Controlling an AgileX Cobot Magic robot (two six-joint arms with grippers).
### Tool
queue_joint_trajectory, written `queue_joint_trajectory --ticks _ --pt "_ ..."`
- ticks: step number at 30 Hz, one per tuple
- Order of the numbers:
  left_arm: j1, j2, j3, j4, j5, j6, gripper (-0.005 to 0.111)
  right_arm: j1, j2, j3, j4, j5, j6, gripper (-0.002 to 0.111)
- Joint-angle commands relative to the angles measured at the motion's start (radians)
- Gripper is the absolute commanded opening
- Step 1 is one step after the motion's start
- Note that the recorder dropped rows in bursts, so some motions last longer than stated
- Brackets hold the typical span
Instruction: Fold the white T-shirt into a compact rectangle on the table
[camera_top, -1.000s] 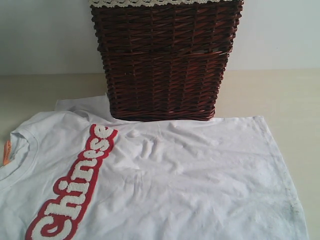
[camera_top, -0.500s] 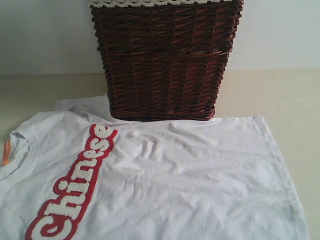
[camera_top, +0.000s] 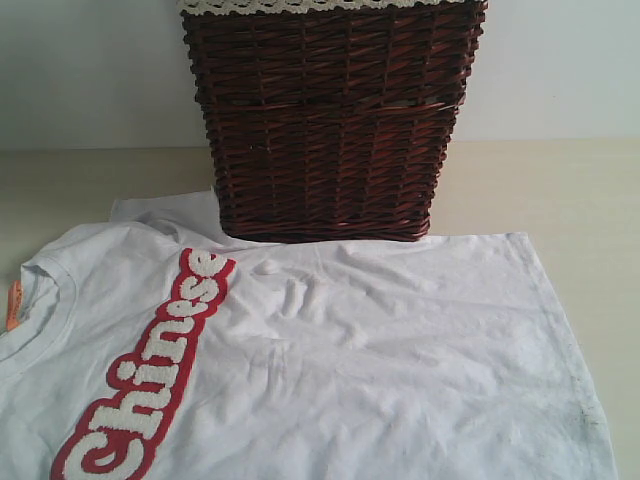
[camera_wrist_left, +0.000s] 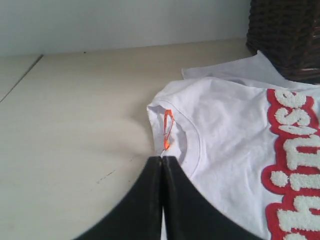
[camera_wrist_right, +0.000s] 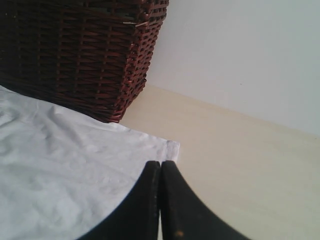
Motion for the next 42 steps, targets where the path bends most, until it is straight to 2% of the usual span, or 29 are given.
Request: queue_joint_trajectory --ticks 1,8,12,30,32,34,36,39,42 --pt "-0.008 0.005 -0.001 0.011 -0.04 -0.17 0.0 0.002 -0.006 0.005 0.003 -0.006 0.003 0.0" --pt "-0.016 0.005 -0.001 -0.069 -0.106 -0.275 0.0 0.002 -0.006 0.005 0.003 -0.006 0.003 0.0" --pt "-0.018 0.005 -0.001 -0.072 0.034 -0.257 0.0 0.002 -0.006 0.005 0.003 -0.006 0.003 0.0" --pt "-0.016 0.005 -0.001 -0.069 0.029 -0.234 0.0 0.002 -0.006 0.005 0.003 -0.006 0.003 0.0" --pt "-0.016 0.005 -0.001 -0.069 0.029 -0.234 0.0 0.002 -0.006 0.005 0.065 -0.006 0.086 0.0" --pt "-0.016 0.005 -0.001 -0.069 0.029 -0.234 0.0 0.002 -0.006 0.005 0.209 -0.006 0.22 0.0" --pt "-0.016 0.005 -0.001 -0.069 0.029 -0.234 0.0 0.002 -0.006 0.005 0.232 0.015 0.253 0.0" --pt "-0.016 0.005 -0.001 -0.069 0.029 -0.234 0.0 0.002 0.046 -0.071 0.136 0.117 0.199 0.0" --pt "-0.016 0.005 -0.001 -0.069 0.029 -0.234 0.0 0.002 0.209 -0.186 0.074 0.132 0.164 0.0"
